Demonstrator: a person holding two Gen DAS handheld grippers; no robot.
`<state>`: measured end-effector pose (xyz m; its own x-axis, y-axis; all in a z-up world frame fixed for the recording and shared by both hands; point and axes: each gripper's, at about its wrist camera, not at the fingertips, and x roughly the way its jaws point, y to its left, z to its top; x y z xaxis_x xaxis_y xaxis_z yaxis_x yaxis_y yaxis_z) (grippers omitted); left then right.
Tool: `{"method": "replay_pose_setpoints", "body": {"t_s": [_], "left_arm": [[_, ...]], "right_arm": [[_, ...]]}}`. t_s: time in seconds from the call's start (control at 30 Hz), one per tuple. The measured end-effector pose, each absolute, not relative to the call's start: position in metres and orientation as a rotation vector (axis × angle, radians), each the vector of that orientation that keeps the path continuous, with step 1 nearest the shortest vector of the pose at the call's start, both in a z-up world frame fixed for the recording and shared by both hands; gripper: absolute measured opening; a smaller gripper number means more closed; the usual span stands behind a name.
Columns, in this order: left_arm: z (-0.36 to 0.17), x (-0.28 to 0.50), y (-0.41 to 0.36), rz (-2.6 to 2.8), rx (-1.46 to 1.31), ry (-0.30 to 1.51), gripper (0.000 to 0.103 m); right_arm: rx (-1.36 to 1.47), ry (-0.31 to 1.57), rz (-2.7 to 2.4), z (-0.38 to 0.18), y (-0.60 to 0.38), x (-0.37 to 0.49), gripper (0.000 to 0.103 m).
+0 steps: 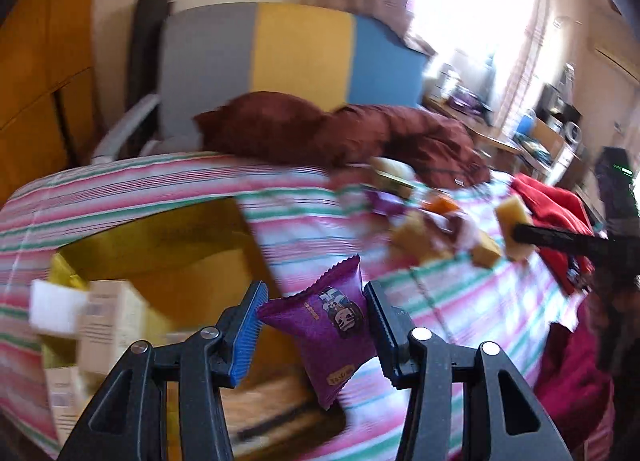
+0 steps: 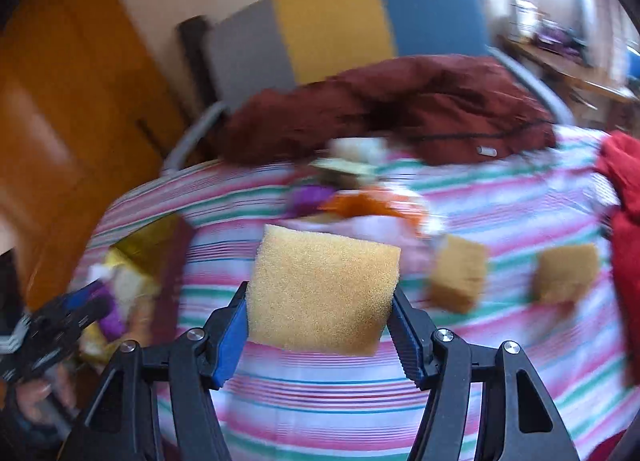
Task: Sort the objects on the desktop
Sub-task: 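Carry the purple candy pack and yellow sponge into the gold tray and release both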
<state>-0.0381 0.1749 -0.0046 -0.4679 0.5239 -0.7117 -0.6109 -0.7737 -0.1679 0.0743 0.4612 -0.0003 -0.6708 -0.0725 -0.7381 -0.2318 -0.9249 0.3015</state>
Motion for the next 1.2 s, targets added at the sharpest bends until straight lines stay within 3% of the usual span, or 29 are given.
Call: {"method": "replay_pose_setpoints", "body": {"t_s": [0.37, 0.47, 0.57, 0.67, 1.2], "left_arm": [[-0.012, -0.124, 0.103, 2.420, -1.109, 0.055, 0.052], [-0.013, -0.142, 0.090, 2.441, -1.137, 0.012, 0.061], [-0.010, -0.147, 0.078, 2.467, -1.131, -0.018, 0.066], [-0.011, -0.143, 0.070, 2.469, -1.131, -0.035, 0.074], [-0.028, -0.091, 0.080, 2.339, -1.204, -0.130, 0.068]], "right_arm": [[-1.543, 0.515, 2.932, -0.021, 0.303, -0.007, 0.065], [-1.551, 0.570, 2.956, -0.027, 0.277, -0.021, 0.069], [-1.516, 0.565, 2.971, -0.029, 0.262, -0.030, 0.082], [-1.534, 0.566, 2.975, -0.033, 0.255, -0.029, 0.082], [-1.510, 0.721, 2.778, -0.050, 0.318, 0.003, 0.083]]}}
